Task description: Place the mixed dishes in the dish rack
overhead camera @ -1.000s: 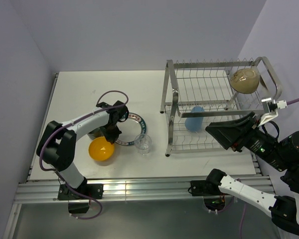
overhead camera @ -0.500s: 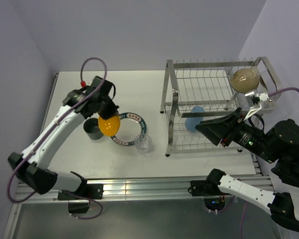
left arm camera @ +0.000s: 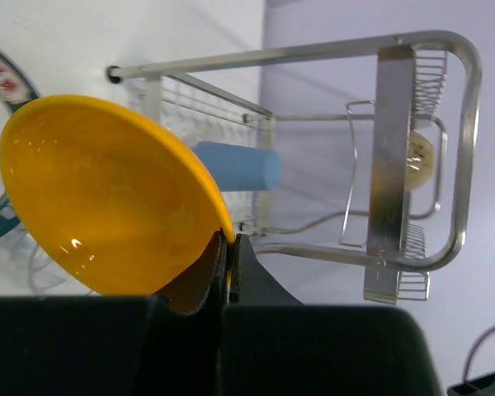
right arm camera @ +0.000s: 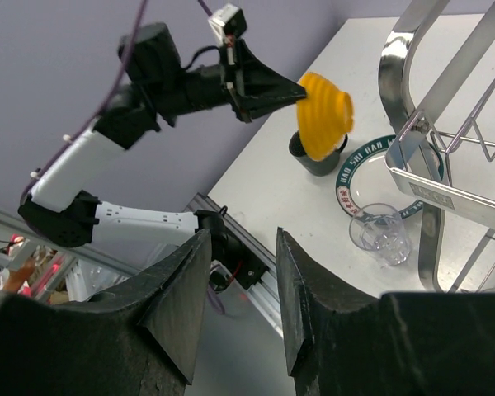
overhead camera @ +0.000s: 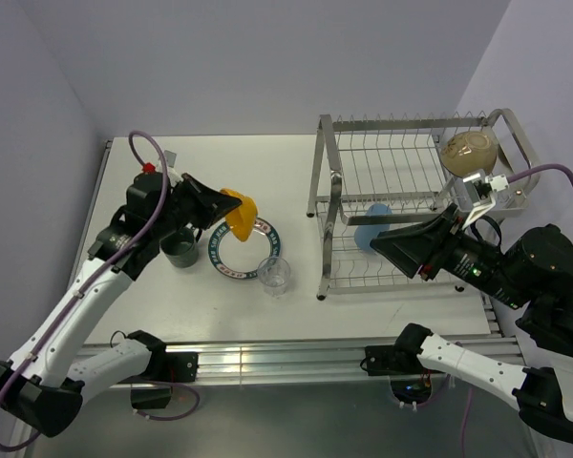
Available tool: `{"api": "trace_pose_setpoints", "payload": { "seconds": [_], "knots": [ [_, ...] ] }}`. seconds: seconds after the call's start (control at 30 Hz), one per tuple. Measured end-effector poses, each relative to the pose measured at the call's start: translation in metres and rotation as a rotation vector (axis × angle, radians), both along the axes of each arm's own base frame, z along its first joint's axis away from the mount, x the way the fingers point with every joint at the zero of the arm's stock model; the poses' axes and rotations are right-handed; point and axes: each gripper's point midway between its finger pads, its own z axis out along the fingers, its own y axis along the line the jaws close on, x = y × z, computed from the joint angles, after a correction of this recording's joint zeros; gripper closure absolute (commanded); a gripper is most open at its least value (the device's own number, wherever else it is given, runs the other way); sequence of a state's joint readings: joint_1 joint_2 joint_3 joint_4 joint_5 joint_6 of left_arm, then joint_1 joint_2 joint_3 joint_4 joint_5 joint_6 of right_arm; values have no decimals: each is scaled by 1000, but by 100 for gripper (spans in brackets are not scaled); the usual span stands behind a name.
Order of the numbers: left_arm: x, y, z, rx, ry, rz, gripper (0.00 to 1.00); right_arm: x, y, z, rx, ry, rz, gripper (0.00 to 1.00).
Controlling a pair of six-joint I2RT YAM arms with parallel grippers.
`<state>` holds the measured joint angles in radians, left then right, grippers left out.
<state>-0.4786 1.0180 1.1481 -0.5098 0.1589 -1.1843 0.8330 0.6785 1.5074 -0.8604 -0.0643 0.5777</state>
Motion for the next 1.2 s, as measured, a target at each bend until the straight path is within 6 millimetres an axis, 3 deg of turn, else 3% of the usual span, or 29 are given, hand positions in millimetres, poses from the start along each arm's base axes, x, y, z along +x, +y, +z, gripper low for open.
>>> {"api": "trace_pose_setpoints", "payload": {
  "seconds": [0.33, 0.57, 0.8, 1.03, 1.2],
  "knots": [
    [12, -51, -32, -334, -75, -211, 100, -2, -4, 9, 17, -16, -5, 58],
    [24, -76, -33, -491, -123, -339, 100, -3, -8, 10, 22, -21, -18, 61],
    [30, -98, -27, -549, -164, -445, 100, -6, -13, 12, 33, -30, -25, 63],
    [24, -127, -24, -567, -176, -541, 100, -4, -15, 12, 34, -32, -40, 64],
    [16, -150, -41, -573, -138, -592, 100, -3, -16, 12, 34, -32, -46, 66]
  ]
}}
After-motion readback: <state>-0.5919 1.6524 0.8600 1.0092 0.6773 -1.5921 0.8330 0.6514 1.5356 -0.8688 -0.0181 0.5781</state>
